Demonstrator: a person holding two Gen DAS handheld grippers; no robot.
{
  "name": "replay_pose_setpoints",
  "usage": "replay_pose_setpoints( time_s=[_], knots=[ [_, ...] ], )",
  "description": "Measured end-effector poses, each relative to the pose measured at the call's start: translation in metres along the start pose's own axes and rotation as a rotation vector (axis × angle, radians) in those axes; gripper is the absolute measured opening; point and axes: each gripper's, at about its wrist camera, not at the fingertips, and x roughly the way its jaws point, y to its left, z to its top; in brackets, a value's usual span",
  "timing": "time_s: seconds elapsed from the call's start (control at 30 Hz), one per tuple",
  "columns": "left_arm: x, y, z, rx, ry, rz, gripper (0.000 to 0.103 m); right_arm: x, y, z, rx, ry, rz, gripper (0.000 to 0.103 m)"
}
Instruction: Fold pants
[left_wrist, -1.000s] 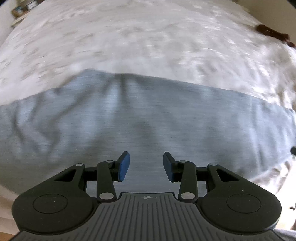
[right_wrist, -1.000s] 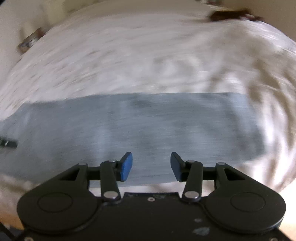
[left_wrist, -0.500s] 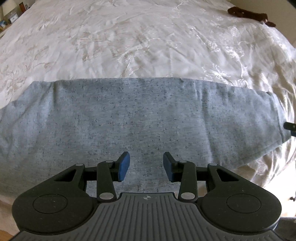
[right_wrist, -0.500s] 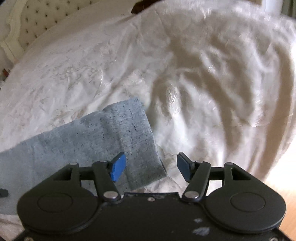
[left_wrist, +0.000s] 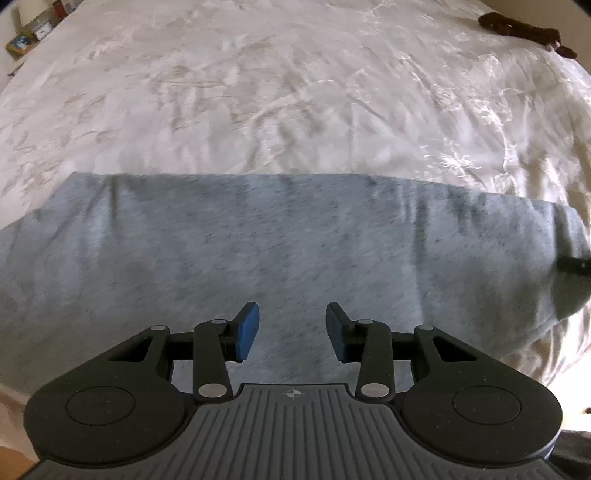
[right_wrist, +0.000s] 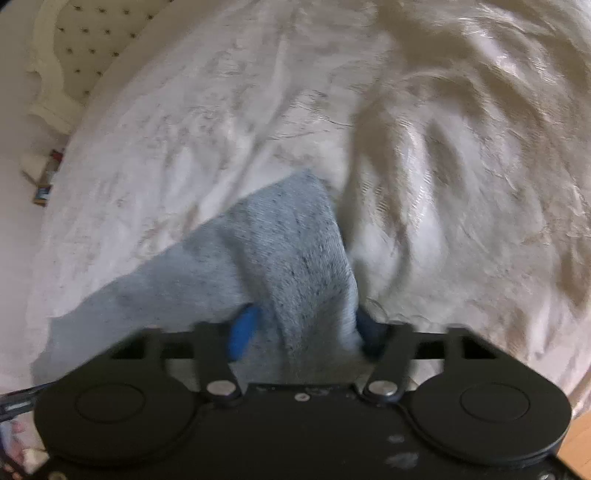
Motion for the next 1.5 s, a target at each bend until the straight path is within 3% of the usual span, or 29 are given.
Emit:
replay_pose_setpoints(
  time_s=[0.03,0.13,0.23,0.4,0.57,0.7,0.8,0.93,1.1,1.2,1.33,1.5],
  knots=[
    [0.003,-0.005,0.004,0.01,0.001,-0.006,0.039,-0.002,-0.001,0.002,0.005,0.012,0.03,0.013],
    [0.012,-0.023,0.018,0.05,-0.005,-0.026,0.039,-0.015,0.008,0.004,-0.043,0.015,0.092,0.012],
    [0.023,-0.041,0.035,0.087,-0.02,-0.043,0.039,-0.029,0.025,0.004,-0.113,-0.013,0.106,0.012],
    [0.049,-0.063,0.06,0.135,-0.038,-0.04,0.039,-0.048,0.037,0.003,-0.119,-0.06,0.118,0.012],
    [0.08,-0.067,0.08,0.108,-0.004,-0.024,0.039,-0.058,0.038,0.002,-0.106,-0.077,0.106,0.012],
    [0.078,-0.064,0.086,0.102,-0.009,-0.036,0.039,-0.069,0.041,0.0,-0.105,-0.091,0.094,0.012],
    [0.059,-0.058,0.083,0.107,-0.053,-0.045,0.039,-0.069,0.052,0.0,-0.111,-0.102,0.079,0.012],
    [0.033,-0.049,0.052,0.156,-0.08,-0.106,0.039,-0.071,0.067,-0.002,-0.112,-0.119,0.048,0.012],
    [0.037,-0.046,0.005,0.271,0.008,-0.186,0.039,-0.078,0.093,-0.009,-0.122,-0.147,0.004,0.012],
    [0.05,-0.042,-0.003,0.316,0.054,-0.21,0.039,-0.084,0.118,-0.017,-0.131,-0.171,-0.012,0.012],
    [0.032,-0.013,0.011,0.224,0.016,-0.27,0.039,-0.091,0.165,-0.031,-0.162,-0.197,-0.012,0.012],
    [0.013,0.054,0.023,0.116,-0.033,-0.248,0.039,-0.088,0.236,-0.054,-0.221,-0.213,0.04,0.012]
  ],
)
